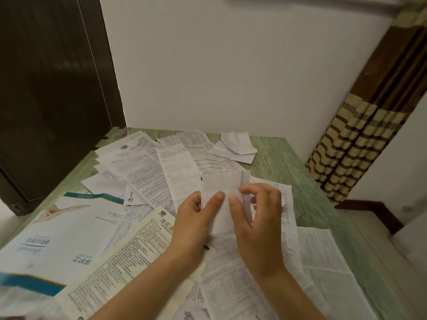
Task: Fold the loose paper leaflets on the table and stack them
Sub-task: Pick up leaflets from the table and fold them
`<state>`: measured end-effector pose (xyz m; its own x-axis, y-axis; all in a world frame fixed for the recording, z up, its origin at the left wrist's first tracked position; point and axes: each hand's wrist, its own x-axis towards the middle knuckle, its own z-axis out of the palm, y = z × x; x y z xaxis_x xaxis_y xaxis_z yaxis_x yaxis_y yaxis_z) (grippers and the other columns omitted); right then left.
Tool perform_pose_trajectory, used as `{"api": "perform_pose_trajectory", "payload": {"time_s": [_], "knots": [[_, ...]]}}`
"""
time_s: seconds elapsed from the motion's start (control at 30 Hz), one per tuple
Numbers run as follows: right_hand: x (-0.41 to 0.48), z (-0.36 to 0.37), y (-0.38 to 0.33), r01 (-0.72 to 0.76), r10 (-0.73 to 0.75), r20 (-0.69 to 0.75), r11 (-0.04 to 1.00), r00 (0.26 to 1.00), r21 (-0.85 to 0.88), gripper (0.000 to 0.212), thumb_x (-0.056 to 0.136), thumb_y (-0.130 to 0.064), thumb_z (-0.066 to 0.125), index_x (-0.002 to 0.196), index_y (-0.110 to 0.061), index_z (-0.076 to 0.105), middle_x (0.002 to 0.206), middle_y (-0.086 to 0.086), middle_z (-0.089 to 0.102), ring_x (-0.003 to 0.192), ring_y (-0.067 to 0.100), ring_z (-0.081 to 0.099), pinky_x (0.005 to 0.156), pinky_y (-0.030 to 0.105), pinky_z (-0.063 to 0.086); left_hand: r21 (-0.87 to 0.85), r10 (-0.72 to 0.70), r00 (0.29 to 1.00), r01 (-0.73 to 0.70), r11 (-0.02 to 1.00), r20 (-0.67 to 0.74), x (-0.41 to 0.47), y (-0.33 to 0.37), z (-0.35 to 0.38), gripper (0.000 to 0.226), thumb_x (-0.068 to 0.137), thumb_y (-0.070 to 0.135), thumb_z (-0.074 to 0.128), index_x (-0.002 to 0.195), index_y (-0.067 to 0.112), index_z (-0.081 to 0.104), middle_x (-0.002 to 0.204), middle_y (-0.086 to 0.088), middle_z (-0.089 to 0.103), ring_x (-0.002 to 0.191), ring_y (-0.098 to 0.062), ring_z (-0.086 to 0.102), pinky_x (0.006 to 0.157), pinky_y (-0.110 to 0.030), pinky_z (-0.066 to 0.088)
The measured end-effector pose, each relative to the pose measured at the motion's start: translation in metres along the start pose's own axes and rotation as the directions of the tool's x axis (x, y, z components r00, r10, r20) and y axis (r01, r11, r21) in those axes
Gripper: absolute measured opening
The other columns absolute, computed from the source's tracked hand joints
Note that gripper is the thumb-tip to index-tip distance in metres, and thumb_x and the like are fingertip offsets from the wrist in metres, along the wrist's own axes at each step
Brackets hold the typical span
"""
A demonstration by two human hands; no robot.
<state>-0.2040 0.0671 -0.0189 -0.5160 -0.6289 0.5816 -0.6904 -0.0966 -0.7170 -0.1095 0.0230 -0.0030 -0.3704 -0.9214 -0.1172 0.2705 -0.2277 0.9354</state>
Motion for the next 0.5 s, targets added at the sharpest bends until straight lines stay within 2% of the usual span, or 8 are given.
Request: {"api": "perform_pose_trajectory", "payload": {"time_s": [0.03, 0.1, 0.2, 0.33, 0.4, 0.5], "knots": [[0.0, -0.001, -0.003, -0.085, 0.083, 0.029, 0.993, 0.996, 0.08, 0.015, 0.086, -0.043, 0.056, 0.096, -0.035, 0.047, 0.105, -0.015, 0.047, 0.099, -0.005, 0.044, 0.086, 0.009, 0.038, -0.002, 0.015, 1.0, -0.015, 1.0, 0.002, -0.001, -0.001, 0.0, 0.03, 0.077, 0.027, 0.068, 0.099, 0.008, 0.066, 0.091, -0.013, 0.073, 0.085, -0.029, 0.07, 0.078, -0.042, 0.056], [0.0, -0.004, -0.008, -0.227, 0.212, 0.089, 0.945, 0.973, 0.235, 0.022, 0.087, -0.033, 0.065, 0.095, -0.033, 0.044, 0.102, -0.014, 0.052, 0.094, -0.008, 0.051, 0.076, 0.005, 0.041, 0.006, 0.055, 0.999, -0.055, 0.998, 0.003, -0.001, -0.002, -0.001, 0.038, 0.071, 0.032, 0.07, 0.099, 0.008, 0.066, 0.092, -0.014, 0.073, 0.086, -0.03, 0.07, 0.077, -0.042, 0.056], [0.0, -0.006, -0.012, -0.366, 0.314, 0.189, 0.829, 0.93, 0.423, 0.018, 0.087, -0.022, 0.064, 0.094, -0.023, 0.047, 0.087, -0.005, 0.063, 0.077, -0.002, 0.063, 0.064, 0.014, 0.05, 0.048, 0.106, 0.994, -0.106, 0.993, 0.0, -0.002, -0.002, 0.0, 0.036, 0.07, 0.033, 0.07, 0.097, 0.009, 0.067, 0.089, -0.012, 0.073, 0.083, -0.026, 0.071, 0.072, -0.038, 0.058], [0.002, -0.006, -0.01, -0.365, 0.33, 0.155, 0.836, 0.931, 0.411, 0.015, 0.085, -0.024, 0.065, 0.086, -0.021, 0.05, 0.078, 0.002, 0.06, 0.067, 0.007, 0.057, 0.062, 0.02, 0.05, 0.164, 0.14, 0.99, -0.143, 0.976, 0.033, 0.0, 0.001, 0.0, 0.009, 0.08, 0.022, 0.069, 0.088, 0.021, 0.067, 0.081, 0.003, 0.074, 0.076, -0.009, 0.07, 0.064, -0.021, 0.055], [0.0, -0.006, -0.01, -0.317, 0.306, 0.092, 0.865, 0.948, 0.388, 0.014, 0.085, -0.022, 0.064, 0.086, -0.022, 0.05, 0.074, 0.0, 0.059, 0.066, 0.006, 0.056, 0.061, 0.019, 0.049, 0.187, 0.116, 0.991, -0.128, 0.974, 0.073, 0.0, 0.003, 0.0, 0.009, 0.081, 0.021, 0.069, 0.09, 0.023, 0.067, 0.083, 0.006, 0.074, 0.079, -0.009, 0.07, 0.069, -0.023, 0.056], [-0.006, -0.004, -0.014, -0.314, 0.309, 0.087, 0.84, 0.947, 0.443, 0.022, 0.089, -0.019, 0.06, 0.101, -0.029, 0.045, 0.087, -0.003, 0.068, 0.081, 0.006, 0.067, 0.071, 0.018, 0.053, 0.191, 0.144, 0.988, -0.154, 0.969, 0.063, -0.004, 0.004, 0.001, 0.009, 0.083, 0.018, 0.067, 0.092, 0.02, 0.068, 0.084, 0.004, 0.075, 0.08, -0.012, 0.071, 0.07, -0.024, 0.057]]}}
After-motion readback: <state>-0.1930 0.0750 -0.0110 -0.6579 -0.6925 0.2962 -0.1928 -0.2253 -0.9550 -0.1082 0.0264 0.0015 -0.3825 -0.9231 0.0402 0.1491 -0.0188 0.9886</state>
